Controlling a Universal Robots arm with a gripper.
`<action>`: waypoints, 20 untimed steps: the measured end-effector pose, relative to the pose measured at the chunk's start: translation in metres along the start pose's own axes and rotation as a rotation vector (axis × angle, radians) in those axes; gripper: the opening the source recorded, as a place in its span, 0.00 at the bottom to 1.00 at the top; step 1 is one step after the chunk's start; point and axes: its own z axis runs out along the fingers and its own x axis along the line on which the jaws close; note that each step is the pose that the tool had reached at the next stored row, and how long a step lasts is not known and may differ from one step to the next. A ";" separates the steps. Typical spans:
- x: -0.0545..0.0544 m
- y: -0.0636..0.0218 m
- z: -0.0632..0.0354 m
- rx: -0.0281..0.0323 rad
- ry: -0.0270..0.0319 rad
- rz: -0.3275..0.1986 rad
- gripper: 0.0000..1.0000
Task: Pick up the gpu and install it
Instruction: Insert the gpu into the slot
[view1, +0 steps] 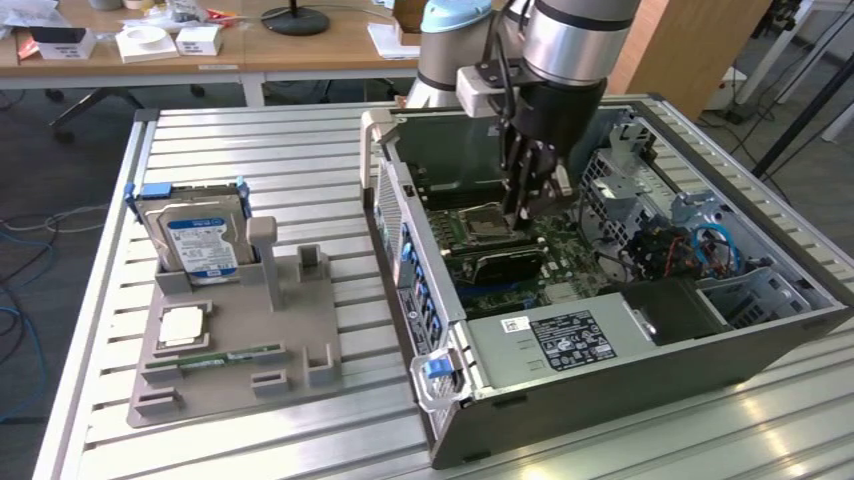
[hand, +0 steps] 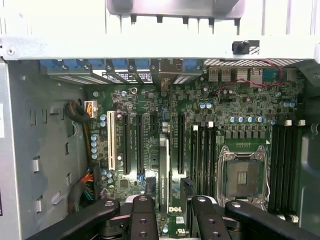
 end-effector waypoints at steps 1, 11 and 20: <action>0.000 0.0000 -0.0012 0.0000 0.0001 0.000 0.33; 0.000 -0.0004 -0.0113 0.0003 0.0003 0.009 0.33; 0.000 -0.0009 -0.0270 0.0011 0.0005 0.014 0.33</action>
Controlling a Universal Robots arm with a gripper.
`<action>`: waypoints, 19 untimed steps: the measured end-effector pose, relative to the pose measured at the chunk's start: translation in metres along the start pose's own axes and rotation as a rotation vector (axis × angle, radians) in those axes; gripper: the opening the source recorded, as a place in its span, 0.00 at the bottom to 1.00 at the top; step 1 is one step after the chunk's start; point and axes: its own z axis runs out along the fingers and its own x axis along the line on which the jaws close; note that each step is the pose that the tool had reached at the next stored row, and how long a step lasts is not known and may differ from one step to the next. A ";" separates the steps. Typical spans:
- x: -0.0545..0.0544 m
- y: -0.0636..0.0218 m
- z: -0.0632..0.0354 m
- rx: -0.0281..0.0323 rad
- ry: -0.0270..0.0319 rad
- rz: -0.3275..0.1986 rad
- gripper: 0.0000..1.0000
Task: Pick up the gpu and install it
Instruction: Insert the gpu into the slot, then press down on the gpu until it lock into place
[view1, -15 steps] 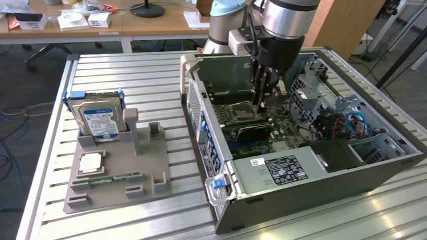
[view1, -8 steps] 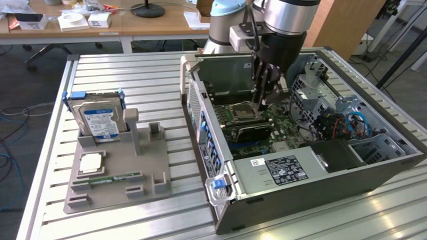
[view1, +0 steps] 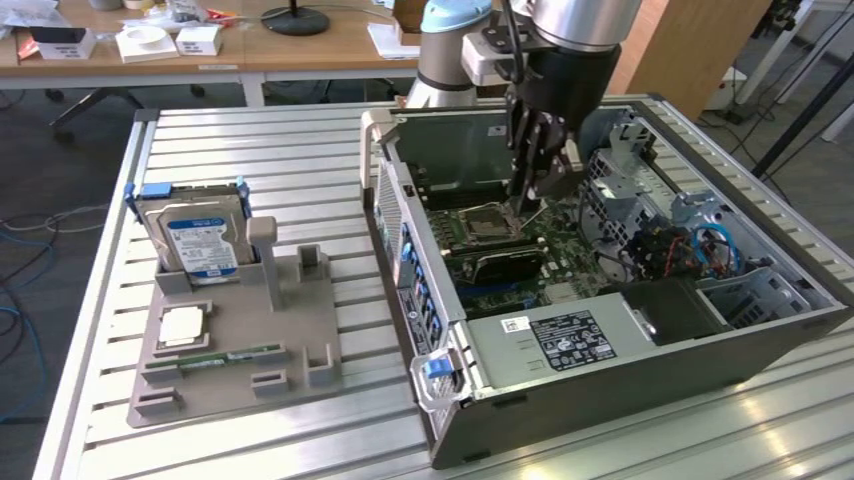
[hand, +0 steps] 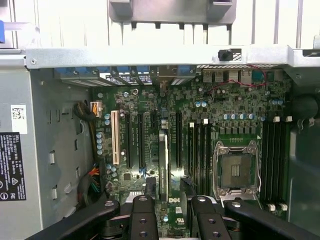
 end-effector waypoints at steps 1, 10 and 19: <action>0.000 0.0000 -0.0003 0.0001 -0.0002 0.000 0.33; 0.000 0.0000 -0.0005 0.0000 0.0000 0.001 0.33; 0.000 0.0000 -0.0005 0.0001 -0.0001 0.000 0.33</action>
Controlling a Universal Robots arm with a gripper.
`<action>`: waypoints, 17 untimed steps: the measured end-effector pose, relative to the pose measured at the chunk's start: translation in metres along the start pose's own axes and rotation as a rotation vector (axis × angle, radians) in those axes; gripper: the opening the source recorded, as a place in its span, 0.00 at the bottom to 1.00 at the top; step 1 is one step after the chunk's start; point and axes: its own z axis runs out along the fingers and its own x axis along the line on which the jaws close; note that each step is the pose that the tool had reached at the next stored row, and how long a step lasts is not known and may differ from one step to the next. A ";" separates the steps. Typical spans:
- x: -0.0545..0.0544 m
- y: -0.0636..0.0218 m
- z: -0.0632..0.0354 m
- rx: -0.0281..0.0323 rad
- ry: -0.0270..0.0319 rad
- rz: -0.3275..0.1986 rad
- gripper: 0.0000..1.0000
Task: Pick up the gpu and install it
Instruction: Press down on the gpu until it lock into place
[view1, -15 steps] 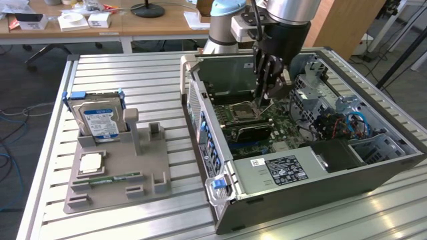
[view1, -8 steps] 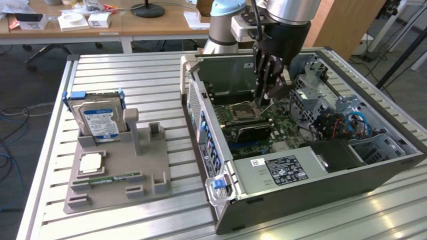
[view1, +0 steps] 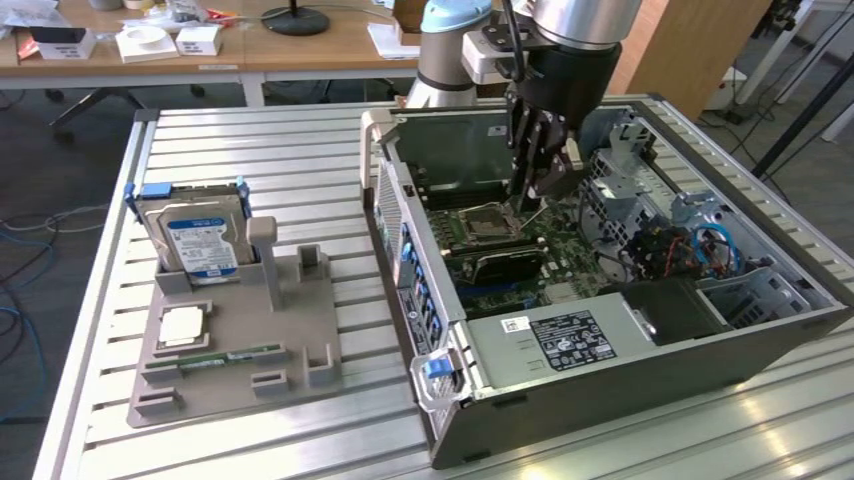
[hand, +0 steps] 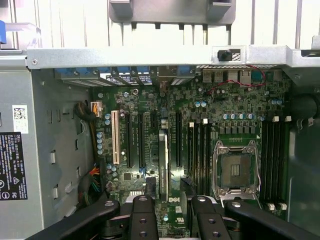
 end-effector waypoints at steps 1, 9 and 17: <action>0.000 0.0000 0.0000 0.0000 0.0000 0.000 0.33; 0.000 0.0000 0.0000 0.0000 0.0000 0.000 0.10; 0.000 -0.0021 0.0000 -0.0083 0.0004 0.000 0.10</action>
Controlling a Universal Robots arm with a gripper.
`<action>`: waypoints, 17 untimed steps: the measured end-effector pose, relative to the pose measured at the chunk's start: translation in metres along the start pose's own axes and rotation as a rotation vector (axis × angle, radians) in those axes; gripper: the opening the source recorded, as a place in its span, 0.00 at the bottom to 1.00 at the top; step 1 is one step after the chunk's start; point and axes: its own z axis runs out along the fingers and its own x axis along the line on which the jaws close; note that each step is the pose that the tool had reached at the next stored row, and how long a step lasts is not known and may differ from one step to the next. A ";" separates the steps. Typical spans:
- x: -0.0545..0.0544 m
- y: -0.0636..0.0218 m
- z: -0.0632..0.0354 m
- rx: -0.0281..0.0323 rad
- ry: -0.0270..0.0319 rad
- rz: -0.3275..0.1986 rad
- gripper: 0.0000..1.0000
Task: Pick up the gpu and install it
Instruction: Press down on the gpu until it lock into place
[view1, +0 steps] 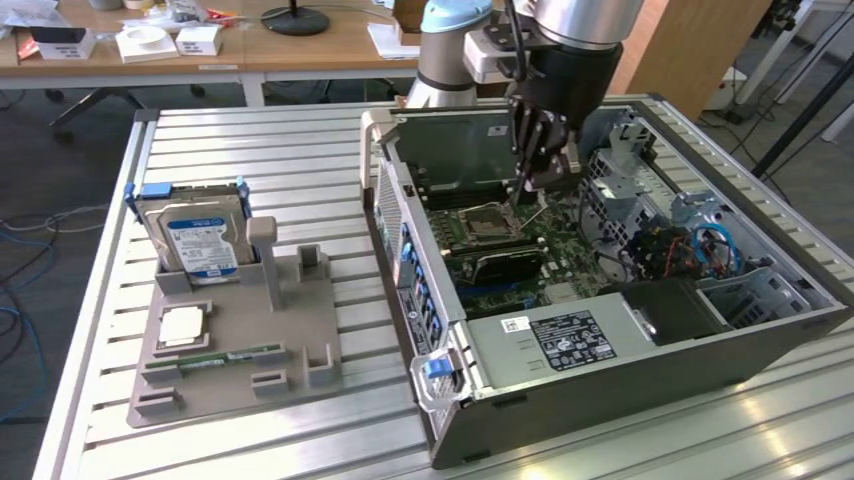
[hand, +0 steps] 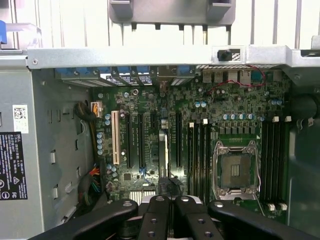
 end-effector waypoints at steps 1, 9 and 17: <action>0.000 -0.0012 0.0000 -0.0049 0.0003 0.000 0.10; 0.000 -0.0062 0.0027 -0.0264 0.0010 0.000 0.10; 0.000 -0.0059 0.0173 -0.0265 0.0010 0.000 0.10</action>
